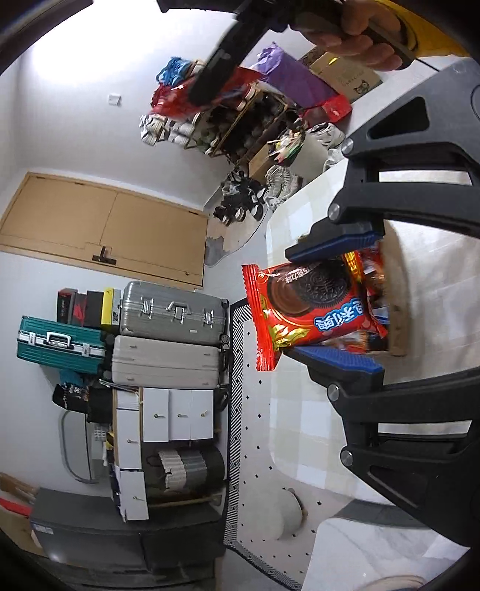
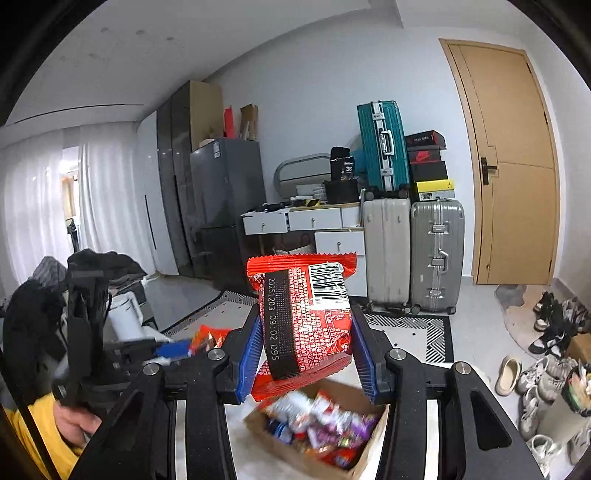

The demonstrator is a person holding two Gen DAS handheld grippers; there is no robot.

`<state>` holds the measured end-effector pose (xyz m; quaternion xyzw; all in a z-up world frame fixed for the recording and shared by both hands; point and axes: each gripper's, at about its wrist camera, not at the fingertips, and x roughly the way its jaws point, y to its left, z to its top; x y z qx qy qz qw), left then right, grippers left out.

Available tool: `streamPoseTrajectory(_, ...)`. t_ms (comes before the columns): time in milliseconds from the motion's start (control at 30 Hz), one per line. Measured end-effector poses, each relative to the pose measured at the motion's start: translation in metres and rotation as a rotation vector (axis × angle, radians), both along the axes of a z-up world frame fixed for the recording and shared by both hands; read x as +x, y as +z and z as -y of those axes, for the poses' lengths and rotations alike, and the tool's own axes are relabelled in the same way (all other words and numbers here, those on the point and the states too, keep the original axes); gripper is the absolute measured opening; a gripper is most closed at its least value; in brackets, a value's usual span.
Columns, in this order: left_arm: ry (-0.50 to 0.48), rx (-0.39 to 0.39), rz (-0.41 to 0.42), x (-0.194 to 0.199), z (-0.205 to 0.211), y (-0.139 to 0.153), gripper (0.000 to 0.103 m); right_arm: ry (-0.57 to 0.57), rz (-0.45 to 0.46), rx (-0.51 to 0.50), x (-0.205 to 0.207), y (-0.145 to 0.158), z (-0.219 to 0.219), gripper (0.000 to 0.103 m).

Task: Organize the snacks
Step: 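Carry both red packs over the box and open both tools to drop them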

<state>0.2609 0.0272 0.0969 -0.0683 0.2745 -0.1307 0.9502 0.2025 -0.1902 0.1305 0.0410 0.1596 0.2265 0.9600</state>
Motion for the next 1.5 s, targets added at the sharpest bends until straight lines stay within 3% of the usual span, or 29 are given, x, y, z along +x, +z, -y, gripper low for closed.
streamPoseTrajectory(167,-0.024,-0.041,-0.073,0.074,0.011,-0.025,0.041,-0.011,-0.063,-0.032,0.068,-0.013,-0.007,0.045)
streamPoseTrajectory(267,-0.032,-0.034,-0.113,0.116,0.024,-0.045,0.041,-0.014,-0.145,-0.060,0.106,-0.038,-0.012,0.045)
streamPoseTrajectory(467,-0.051,-0.025,-0.206,0.166,0.046,-0.088,0.041,0.027,-0.405,-0.082,0.168,-0.114,-0.017,0.045)
streamPoseTrajectory(633,-0.066,-0.018,-0.258,0.192,0.057,-0.124,0.041,0.023,-0.498,-0.086,0.192,-0.152,-0.017,0.045)
streamPoseTrajectory(867,-0.075,-0.006,-0.291,0.203,0.060,-0.160,0.041,0.051,-0.559,-0.122,0.208,-0.178,-0.028,0.045)
streamPoseTrajectory(1067,-0.071,-0.001,-0.286,0.207,0.059,-0.171,0.041,0.065,-0.579,-0.130,0.203,-0.190,-0.031,0.045)
streamPoseTrajectory(1500,-0.047,-0.018,-0.254,0.163,0.034,-0.150,0.041,0.074,-0.589,-0.167,0.196,-0.193,-0.037,0.046)
